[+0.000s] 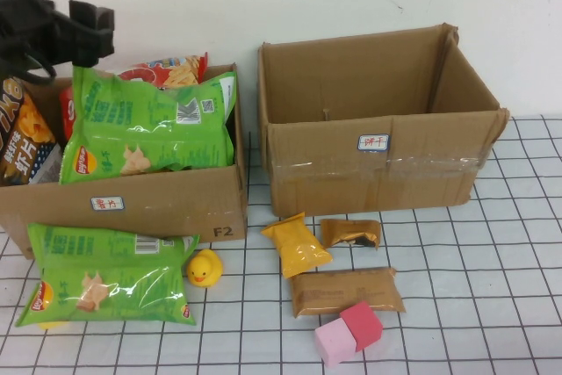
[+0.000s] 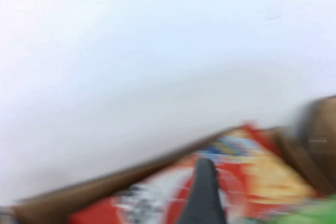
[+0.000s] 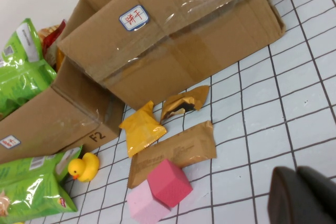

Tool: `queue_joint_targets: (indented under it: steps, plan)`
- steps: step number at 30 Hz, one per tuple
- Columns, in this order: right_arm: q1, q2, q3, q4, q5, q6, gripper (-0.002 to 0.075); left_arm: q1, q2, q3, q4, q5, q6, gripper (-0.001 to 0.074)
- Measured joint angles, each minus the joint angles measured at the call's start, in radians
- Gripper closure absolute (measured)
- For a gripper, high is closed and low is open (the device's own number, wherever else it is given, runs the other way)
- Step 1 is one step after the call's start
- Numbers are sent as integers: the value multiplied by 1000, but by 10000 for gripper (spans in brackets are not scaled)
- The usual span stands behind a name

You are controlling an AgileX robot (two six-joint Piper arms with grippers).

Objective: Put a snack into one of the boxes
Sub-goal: Place the potato chip in the potato chip box, then pick up the biscuit

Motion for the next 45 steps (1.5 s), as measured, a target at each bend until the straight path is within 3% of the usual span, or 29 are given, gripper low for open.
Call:
queue_joint_targets:
  steps: [2,6,10,18,26,37,45]
  plan:
    - [0,0,0,0,0,0,727,0,-22,0,-4,85,-29,308]
    - [0,0,0,0,0,0,727,-1,1,0,-8,198,-51,608]
    - [0,0,0,1,0,-1,727,-1,106,0,-31,234,-56,710]
    - [0,0,0,1,0,-2,727,-3,268,-5,-93,96,-14,736]
    - [0,0,0,1,0,-2,727,-3,262,-7,-93,62,69,735]
    - [0,0,0,5,0,-8,727,-1,-212,26,-85,177,159,736]
    - [0,2,-24,166,38,-278,727,-1,-636,361,-83,161,97,735]
